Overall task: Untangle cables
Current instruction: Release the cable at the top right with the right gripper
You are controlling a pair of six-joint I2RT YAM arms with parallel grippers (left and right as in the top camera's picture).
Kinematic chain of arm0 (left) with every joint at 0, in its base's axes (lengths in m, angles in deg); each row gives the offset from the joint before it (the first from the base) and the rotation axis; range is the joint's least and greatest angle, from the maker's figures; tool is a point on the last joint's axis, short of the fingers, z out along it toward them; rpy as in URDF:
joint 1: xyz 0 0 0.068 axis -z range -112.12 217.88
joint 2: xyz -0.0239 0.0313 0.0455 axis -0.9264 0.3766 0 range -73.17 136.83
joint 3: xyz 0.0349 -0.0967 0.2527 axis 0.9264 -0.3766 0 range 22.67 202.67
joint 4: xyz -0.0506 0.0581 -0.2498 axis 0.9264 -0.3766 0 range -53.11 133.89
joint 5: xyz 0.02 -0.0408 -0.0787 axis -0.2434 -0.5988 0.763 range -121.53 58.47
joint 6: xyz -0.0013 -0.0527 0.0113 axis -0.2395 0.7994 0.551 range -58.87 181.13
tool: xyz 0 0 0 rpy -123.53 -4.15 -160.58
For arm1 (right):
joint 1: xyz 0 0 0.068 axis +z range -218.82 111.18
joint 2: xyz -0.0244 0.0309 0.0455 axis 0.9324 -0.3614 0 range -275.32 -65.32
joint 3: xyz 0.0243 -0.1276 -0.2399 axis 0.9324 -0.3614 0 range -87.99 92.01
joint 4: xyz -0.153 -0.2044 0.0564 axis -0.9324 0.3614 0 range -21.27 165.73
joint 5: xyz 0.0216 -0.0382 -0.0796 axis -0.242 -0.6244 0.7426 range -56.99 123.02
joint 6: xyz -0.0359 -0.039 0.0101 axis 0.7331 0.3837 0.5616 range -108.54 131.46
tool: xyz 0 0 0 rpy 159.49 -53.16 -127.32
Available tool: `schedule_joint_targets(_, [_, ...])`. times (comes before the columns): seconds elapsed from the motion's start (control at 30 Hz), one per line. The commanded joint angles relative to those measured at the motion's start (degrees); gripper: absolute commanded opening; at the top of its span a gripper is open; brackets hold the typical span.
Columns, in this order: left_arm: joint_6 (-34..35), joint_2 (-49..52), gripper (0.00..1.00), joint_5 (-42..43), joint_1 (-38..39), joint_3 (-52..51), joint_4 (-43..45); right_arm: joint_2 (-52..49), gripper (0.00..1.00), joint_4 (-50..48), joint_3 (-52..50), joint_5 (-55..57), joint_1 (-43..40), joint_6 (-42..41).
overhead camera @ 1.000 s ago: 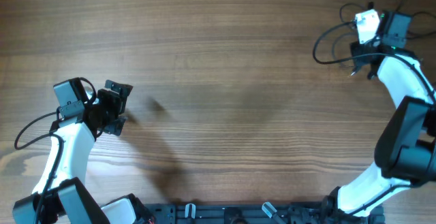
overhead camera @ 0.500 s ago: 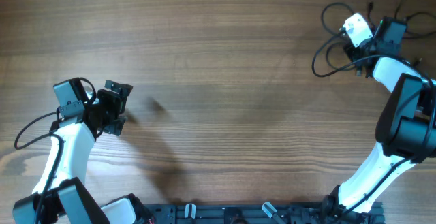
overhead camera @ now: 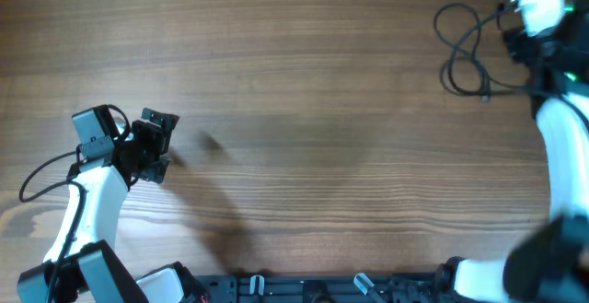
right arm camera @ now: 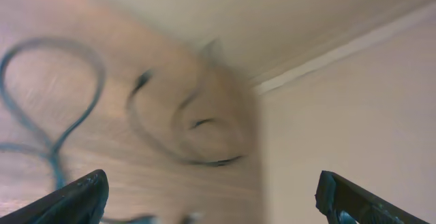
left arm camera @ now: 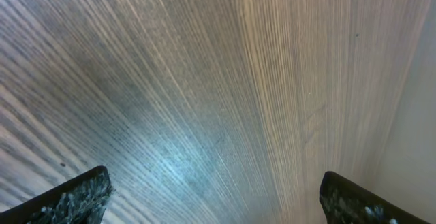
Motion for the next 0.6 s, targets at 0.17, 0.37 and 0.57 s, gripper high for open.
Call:
schedule_joint_targets(0.17, [-17.51,-3.91,1.00,15.85,0.09,1.86,5.75,24.74,1.00,6.84,0.24,-0.44,0.13,1.49])
schedule_joint_targets(0.37, [-26.34,-17.94,1.00,17.90,2.34,2.58,5.46,38.99,1.00,11.69,0.20,-9.55,1.09,1.53])
schedule_joint_targets(0.57, [-26.36,-35.78,1.00,12.02,3.67,2.58,3.76,49.27,1.00,14.99,0.20,-10.40,5.16,2.03])
